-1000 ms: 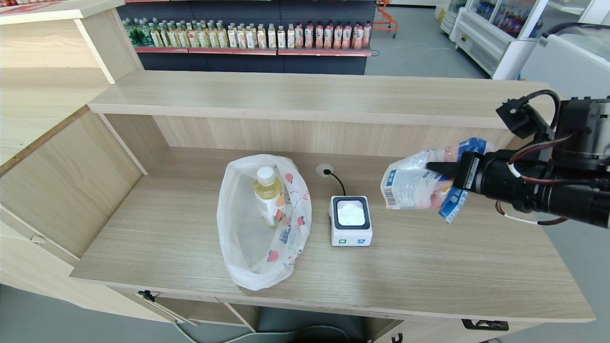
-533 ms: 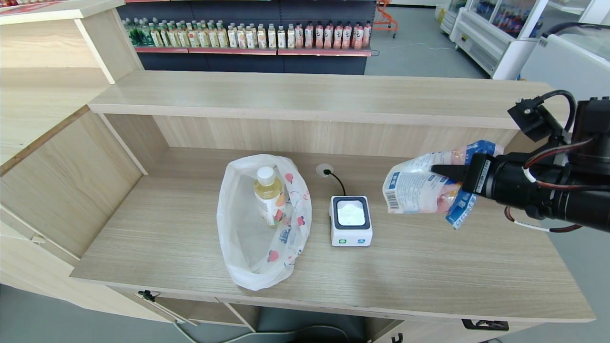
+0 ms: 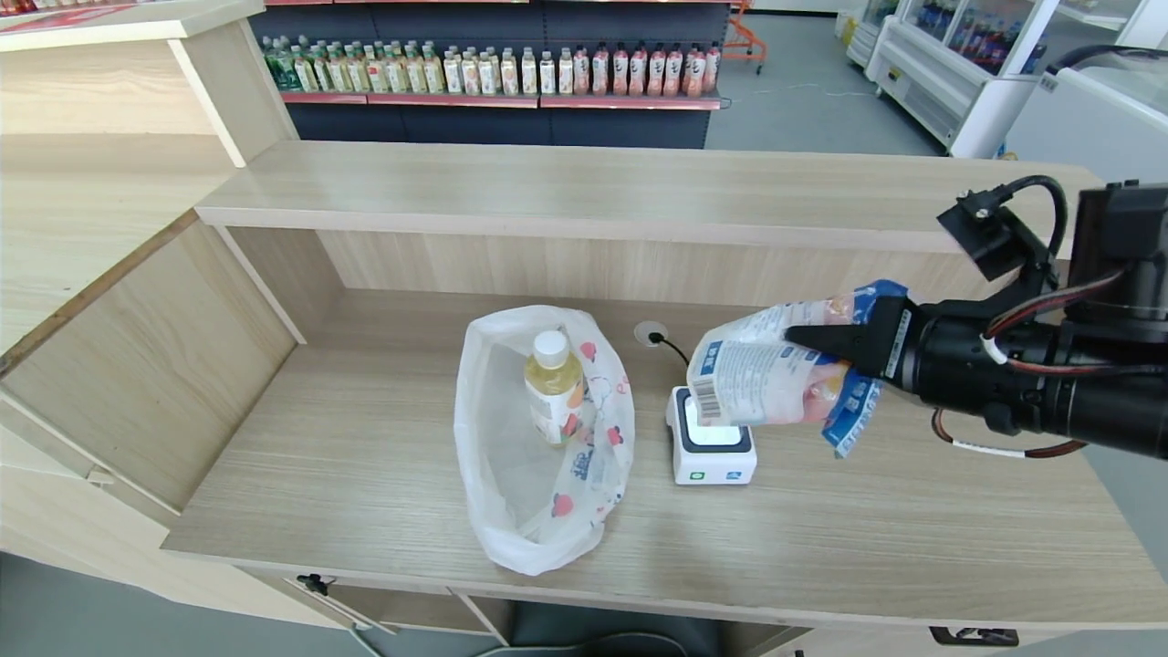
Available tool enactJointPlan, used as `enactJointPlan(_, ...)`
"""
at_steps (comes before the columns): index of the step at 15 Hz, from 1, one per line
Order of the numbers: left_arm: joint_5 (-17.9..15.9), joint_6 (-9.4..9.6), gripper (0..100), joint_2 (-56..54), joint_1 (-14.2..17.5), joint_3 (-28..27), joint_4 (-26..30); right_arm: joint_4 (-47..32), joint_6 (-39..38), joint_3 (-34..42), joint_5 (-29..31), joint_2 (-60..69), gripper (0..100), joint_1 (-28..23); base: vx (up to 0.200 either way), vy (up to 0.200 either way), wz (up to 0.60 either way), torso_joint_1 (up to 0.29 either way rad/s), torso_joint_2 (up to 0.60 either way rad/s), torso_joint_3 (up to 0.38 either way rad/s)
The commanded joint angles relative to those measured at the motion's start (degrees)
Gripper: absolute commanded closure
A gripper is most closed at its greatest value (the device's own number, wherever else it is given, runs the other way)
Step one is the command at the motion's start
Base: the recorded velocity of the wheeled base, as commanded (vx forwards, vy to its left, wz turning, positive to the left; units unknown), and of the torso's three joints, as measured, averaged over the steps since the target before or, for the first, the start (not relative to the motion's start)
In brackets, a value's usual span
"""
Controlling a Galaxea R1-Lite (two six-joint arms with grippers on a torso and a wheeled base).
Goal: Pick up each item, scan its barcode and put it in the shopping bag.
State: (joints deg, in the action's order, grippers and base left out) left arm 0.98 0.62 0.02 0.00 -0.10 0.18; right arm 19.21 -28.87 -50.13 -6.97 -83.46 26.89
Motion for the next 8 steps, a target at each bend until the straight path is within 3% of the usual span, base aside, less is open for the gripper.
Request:
enactJointPlan(1, 0.0, -0.01, 0, 0.0, 0.0, 0.0, 0.0, 0.0, -0.6, -0.2, 0.0, -1.5, 100, 2.1, 0.000, 0.000, 0.00, 0.000, 0.00, 0.000)
enactJointPlan(8, 0.0, -0.01, 0, 0.0, 0.0, 0.0, 0.0, 0.1, -2.7, -3.0, 1.0, -16.0, 100, 4.2, 0.000, 0.000, 0.00, 0.000, 0.00, 0.000)
